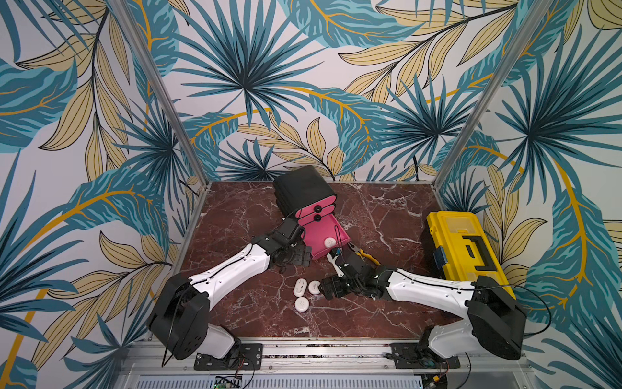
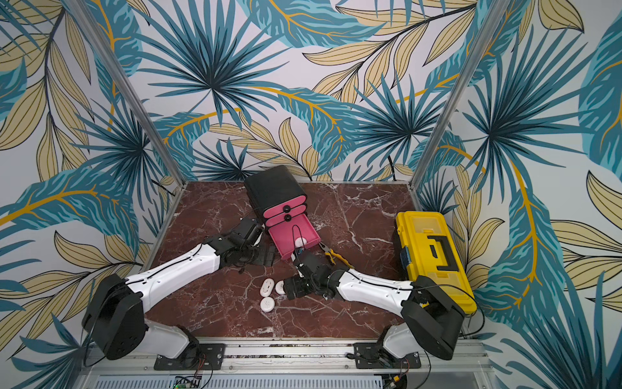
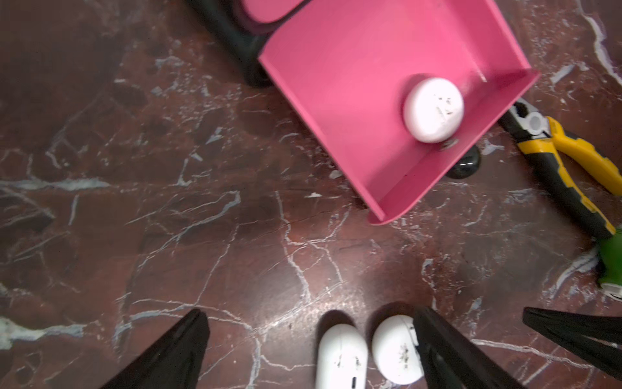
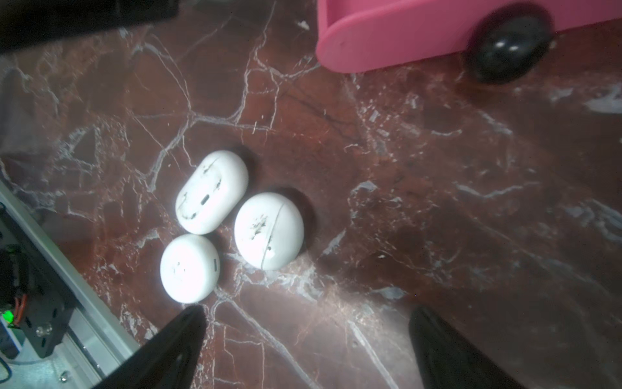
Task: Put the bluetooth earphones in the drawer according to color
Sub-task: Pick up the Bluetooth earphone from the center of the board.
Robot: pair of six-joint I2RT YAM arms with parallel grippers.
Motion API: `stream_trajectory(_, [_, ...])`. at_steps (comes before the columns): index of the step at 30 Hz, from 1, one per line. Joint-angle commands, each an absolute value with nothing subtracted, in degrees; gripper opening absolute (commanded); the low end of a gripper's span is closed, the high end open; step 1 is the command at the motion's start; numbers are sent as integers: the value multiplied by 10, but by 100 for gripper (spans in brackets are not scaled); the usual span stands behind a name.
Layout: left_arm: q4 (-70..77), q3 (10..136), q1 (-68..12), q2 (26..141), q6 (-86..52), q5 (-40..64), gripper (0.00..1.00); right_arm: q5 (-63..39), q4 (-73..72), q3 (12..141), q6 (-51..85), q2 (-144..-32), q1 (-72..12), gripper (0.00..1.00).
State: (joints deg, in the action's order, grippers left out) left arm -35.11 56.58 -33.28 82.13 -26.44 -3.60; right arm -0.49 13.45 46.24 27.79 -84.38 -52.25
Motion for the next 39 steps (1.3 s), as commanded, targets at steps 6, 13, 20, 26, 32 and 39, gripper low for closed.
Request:
stream_trajectory(6, [-327, 495, -306, 771, -270, -50, 100, 55, 240, 559, 260, -944, -567, 97])
stream_trajectory(13, [-321, 471, -297, 740, -271, -57, 100, 56, 282, 624, 269, -1013, -588, 89])
stream_trajectory(20, [-327, 467, -292, 727, -265, -57, 100, 77, 319, 671, 294, -1065, -591, 80])
stream_trajectory(26, [-324, 466, -289, 726, -262, -57, 100, 89, 345, 702, 312, -1097, -591, 74])
stream_trajectory(32, [-320, 464, -288, 732, -263, -53, 100, 84, 348, 711, 325, -1112, -589, 72])
stream_trajectory(39, [-320, 467, -288, 731, -262, -49, 100, 98, 348, 706, 337, -1104, -582, 64])
